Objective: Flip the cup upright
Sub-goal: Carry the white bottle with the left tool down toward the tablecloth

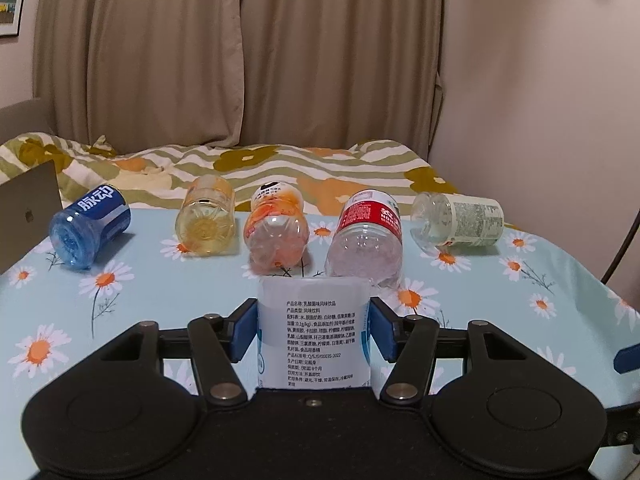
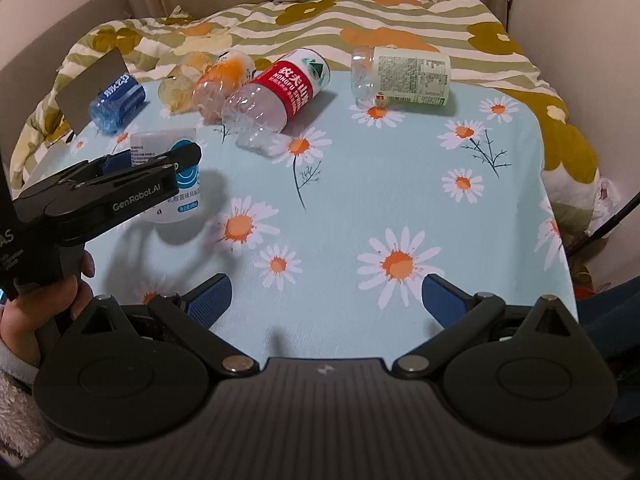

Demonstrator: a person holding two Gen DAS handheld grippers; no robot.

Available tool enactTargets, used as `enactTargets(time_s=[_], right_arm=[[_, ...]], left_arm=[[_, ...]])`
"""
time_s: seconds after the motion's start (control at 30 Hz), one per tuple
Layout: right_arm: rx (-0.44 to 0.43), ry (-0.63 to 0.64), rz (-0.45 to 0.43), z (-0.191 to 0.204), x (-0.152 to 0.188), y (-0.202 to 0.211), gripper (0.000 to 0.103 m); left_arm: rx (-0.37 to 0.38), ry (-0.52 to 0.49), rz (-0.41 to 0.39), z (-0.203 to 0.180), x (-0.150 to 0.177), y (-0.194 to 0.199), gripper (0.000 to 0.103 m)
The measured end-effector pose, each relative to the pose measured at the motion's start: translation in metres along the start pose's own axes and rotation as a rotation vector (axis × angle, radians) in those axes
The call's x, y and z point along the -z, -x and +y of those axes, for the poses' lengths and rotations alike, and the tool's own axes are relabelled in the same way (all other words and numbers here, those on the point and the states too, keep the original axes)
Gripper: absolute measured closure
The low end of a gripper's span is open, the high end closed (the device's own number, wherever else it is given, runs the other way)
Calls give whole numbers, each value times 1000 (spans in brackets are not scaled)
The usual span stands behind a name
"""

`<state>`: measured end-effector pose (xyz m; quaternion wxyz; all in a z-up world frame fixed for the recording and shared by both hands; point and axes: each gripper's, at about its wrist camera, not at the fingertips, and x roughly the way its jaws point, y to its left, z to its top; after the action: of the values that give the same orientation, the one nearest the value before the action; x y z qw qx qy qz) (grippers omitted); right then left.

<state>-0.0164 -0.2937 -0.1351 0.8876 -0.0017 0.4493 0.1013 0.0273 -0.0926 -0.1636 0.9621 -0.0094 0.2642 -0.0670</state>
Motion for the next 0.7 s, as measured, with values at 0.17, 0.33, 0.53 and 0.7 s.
enactTargets(time_s=[0.17,0.33,0.53,0.7], right_arm=[[-16,10,2,8,4,-3,0],[-29,14,-15,14,4,1,0],[-23,9,-27,15,5,2,0],[-18,15,-14,17,10,0,0]], left_arm=[[-23,-48,15,-5,5,11,40],[-19,-46,8,-3,8,18,40],[-8,-69,-58,-3,8,15,39],[-21,-56,-40,-2,19,20,36]])
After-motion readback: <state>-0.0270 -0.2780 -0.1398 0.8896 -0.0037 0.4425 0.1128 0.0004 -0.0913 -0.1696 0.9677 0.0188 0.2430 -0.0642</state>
